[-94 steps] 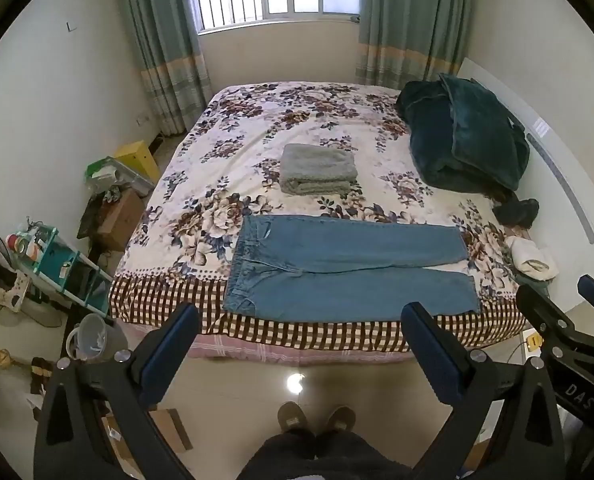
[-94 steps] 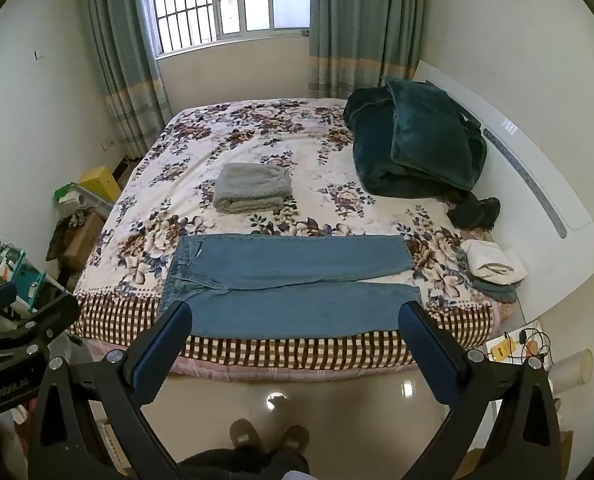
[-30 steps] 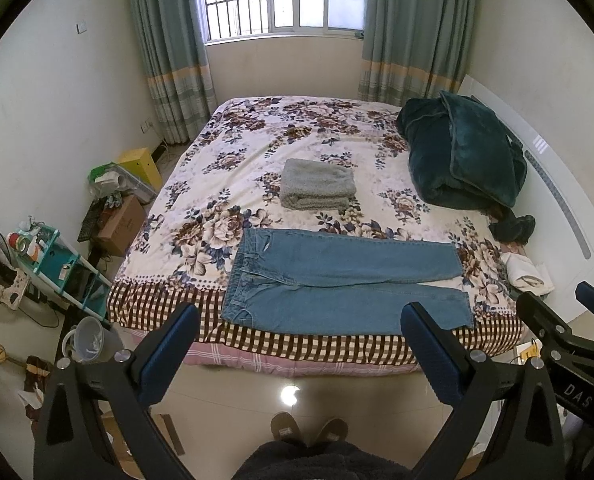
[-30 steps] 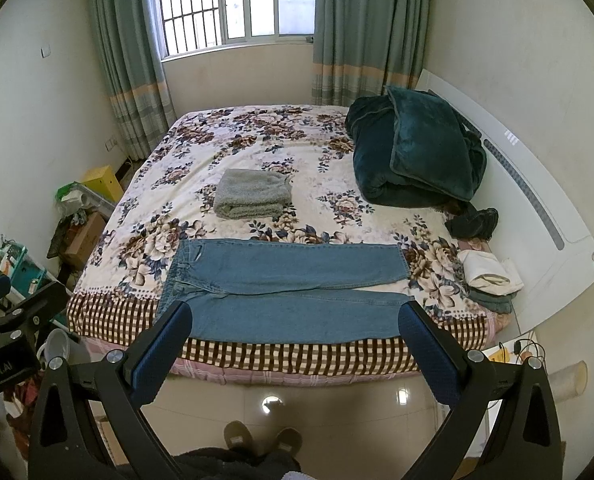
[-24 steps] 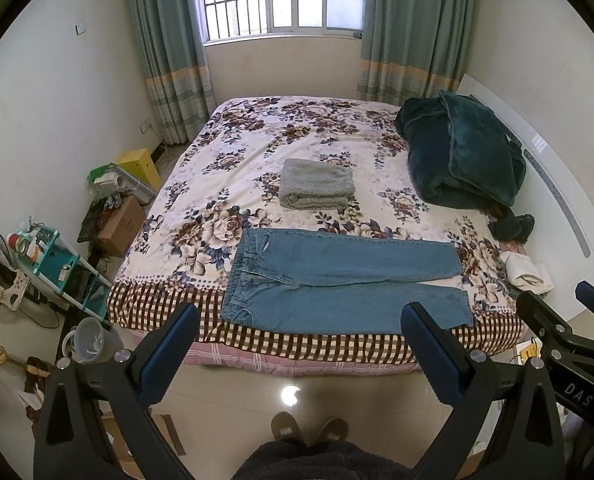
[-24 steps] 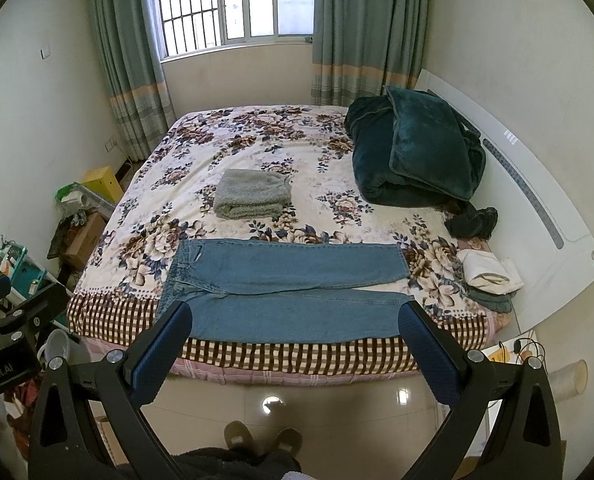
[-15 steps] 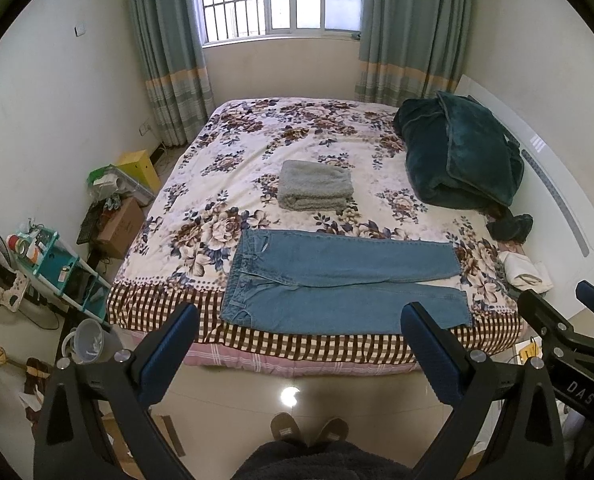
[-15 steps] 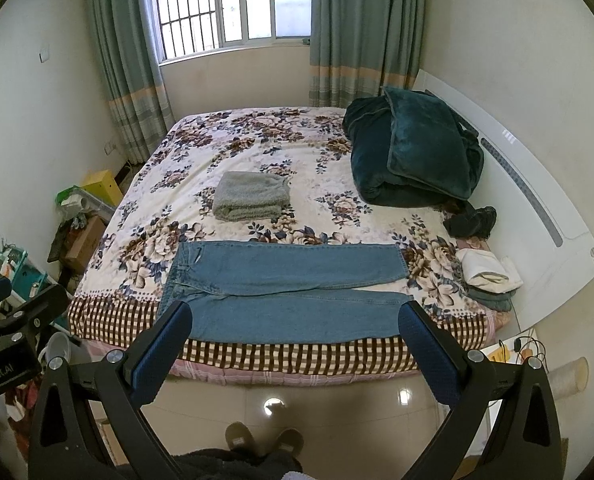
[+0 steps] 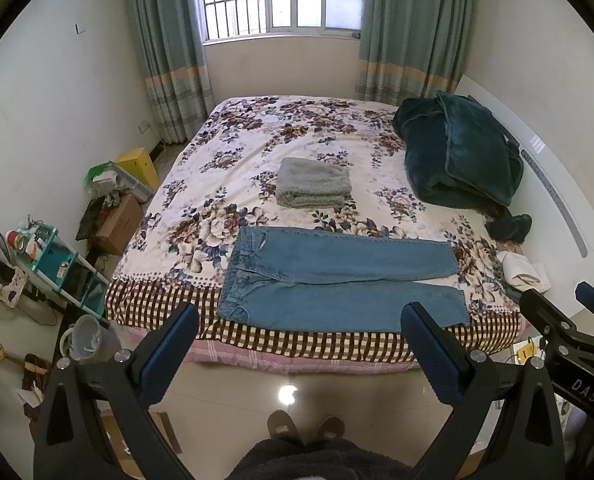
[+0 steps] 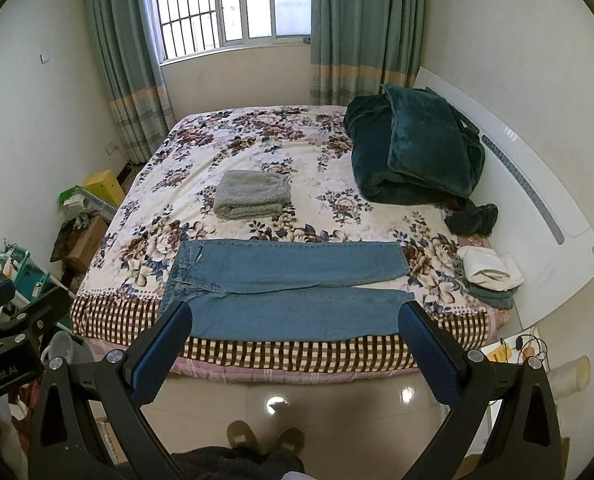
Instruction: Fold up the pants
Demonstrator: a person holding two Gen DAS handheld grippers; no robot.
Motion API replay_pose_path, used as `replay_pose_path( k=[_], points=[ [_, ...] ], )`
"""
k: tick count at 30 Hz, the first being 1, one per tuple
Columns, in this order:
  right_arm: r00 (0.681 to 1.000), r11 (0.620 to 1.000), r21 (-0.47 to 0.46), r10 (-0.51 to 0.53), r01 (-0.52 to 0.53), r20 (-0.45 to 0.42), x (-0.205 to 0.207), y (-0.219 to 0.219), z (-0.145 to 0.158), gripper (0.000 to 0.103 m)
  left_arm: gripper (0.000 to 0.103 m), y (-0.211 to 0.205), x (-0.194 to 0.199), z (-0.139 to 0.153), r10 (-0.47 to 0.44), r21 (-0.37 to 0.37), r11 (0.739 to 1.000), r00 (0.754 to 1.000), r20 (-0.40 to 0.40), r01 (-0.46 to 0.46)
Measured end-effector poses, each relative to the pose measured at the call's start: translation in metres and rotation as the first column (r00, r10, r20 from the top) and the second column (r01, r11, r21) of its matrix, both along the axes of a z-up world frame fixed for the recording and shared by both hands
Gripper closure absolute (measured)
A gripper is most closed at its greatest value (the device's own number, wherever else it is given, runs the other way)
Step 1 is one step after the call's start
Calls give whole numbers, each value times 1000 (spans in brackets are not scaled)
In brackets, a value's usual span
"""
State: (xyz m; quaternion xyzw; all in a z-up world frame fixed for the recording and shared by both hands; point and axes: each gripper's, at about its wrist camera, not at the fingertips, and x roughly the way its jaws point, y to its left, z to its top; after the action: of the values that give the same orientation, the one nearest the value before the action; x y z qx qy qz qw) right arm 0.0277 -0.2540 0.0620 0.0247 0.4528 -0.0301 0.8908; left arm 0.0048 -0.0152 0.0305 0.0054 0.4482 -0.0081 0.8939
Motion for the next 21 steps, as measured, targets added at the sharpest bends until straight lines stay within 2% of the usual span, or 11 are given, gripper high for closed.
replay_pose_path(
  k=[4, 8, 13, 21],
  points=[
    [1000, 1000, 10, -15, 15, -15, 6, -12, -6, 0, 0, -3, -4, -8, 16, 23, 1000, 1000, 23, -16],
    [998, 998, 23, -59, 60, -38, 22, -41, -35, 0, 0, -6, 11, -28, 63, 31, 997, 998, 26, -64],
    [991, 993, 22, -118, 120, -66, 66, -76, -78, 0, 0, -19, 59, -66, 102, 111, 989, 995, 6, -102],
    [966, 979, 24, -196, 203, -168, 170, -130, -172, 0, 0, -43, 151, -127, 95, 154, 985, 992, -81, -81]
  ],
)
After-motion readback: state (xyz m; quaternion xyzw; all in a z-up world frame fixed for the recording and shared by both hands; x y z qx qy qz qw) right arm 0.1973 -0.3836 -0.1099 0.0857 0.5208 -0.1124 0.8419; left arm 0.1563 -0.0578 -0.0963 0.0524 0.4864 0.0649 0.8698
